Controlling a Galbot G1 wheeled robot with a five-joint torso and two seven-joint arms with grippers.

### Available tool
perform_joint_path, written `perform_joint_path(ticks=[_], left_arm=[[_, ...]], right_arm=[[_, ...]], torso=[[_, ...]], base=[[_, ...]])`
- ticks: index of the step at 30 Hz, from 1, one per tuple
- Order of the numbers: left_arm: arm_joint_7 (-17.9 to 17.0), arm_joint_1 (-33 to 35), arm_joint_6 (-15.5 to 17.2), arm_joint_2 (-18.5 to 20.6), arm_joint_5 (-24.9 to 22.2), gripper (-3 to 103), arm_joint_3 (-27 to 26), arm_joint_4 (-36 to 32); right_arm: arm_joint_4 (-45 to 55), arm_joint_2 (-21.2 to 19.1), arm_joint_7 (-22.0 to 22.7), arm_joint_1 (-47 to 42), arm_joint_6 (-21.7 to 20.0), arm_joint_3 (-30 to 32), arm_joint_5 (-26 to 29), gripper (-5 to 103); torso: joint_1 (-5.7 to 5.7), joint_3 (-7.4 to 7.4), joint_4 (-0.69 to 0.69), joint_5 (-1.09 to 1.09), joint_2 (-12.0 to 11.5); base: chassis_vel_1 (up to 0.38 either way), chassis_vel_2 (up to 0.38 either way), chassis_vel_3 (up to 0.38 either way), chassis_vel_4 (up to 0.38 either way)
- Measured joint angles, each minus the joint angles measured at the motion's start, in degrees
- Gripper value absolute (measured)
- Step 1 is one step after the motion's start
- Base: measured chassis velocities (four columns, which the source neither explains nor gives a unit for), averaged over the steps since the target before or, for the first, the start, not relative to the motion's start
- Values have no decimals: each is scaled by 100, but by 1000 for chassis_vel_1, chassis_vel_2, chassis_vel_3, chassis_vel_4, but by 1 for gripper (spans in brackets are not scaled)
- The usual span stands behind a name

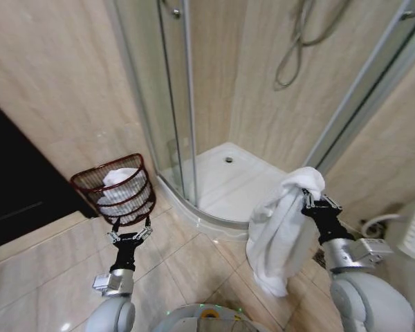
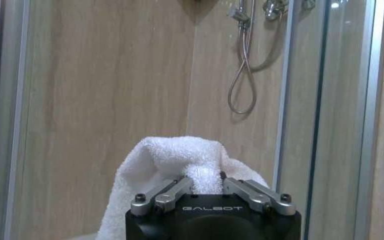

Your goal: Discard the used towel into the hamper.

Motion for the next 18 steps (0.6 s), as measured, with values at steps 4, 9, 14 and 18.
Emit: perform_joint_path(ticks=[4, 9, 14, 18], left_arm=[[92, -38, -102, 12, -145, 100, 0, -9], [215, -90, -365, 6, -165, 100, -7, 68], [220, -69, -345, 3, -107, 100, -13, 64], [210, -60, -310, 5, -106, 100, -19, 50]], right_arm=[[-2, 20, 0, -27, 48, 9, 0, 7], [-4, 42, 5, -38, 88, -6, -2, 7], [-5, 52, 20, -30, 96, 28, 1, 7], [-8, 74, 50, -42, 106, 35, 3, 7]], torso=[[8, 20, -2, 1, 32], [18, 59, -2, 1, 79], [37, 137, -2, 1, 177], [63, 205, -2, 1, 271]], base=[[0, 0, 0, 0], [0, 0, 0, 0], [0, 0, 0, 0], [0, 0, 0, 0]])
